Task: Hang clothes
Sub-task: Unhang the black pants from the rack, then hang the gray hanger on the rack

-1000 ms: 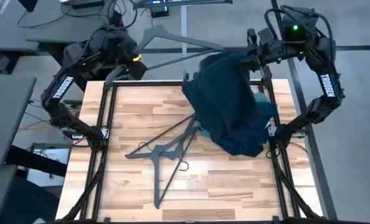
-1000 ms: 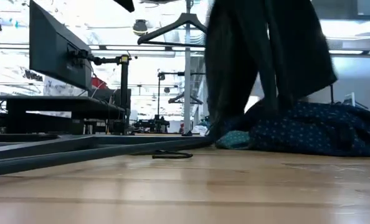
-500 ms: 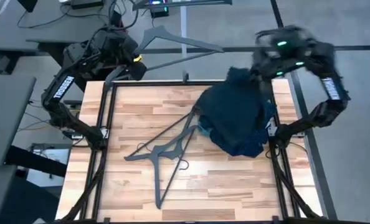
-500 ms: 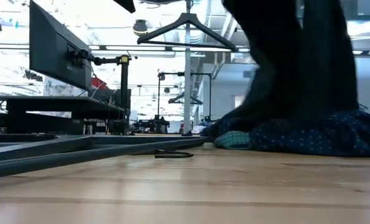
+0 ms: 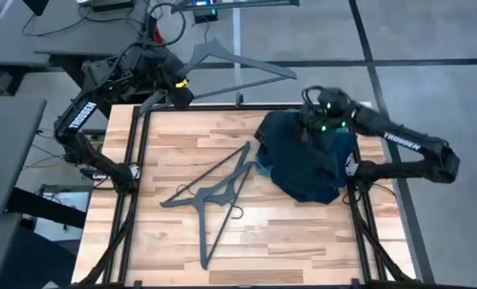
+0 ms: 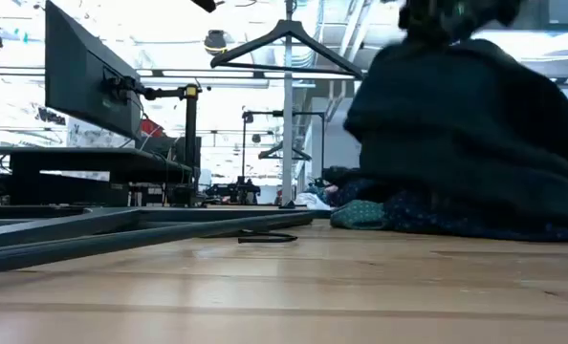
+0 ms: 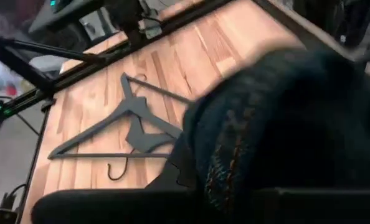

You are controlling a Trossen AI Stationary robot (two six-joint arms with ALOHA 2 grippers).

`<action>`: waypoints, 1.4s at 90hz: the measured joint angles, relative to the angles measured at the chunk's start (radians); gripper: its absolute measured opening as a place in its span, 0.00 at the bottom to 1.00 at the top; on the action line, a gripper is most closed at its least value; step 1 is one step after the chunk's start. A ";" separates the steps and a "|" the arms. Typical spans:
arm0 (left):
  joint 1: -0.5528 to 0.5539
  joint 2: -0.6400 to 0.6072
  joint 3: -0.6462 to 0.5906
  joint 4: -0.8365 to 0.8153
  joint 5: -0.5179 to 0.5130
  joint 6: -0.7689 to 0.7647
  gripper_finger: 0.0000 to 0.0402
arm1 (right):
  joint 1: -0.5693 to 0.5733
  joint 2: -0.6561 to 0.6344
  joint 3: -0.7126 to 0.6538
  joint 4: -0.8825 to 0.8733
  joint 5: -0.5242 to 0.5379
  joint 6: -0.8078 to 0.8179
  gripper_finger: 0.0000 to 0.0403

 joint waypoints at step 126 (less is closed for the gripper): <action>-0.185 0.022 -0.011 0.265 -0.304 0.453 0.09 | -0.183 0.049 0.497 0.231 -0.305 0.565 0.55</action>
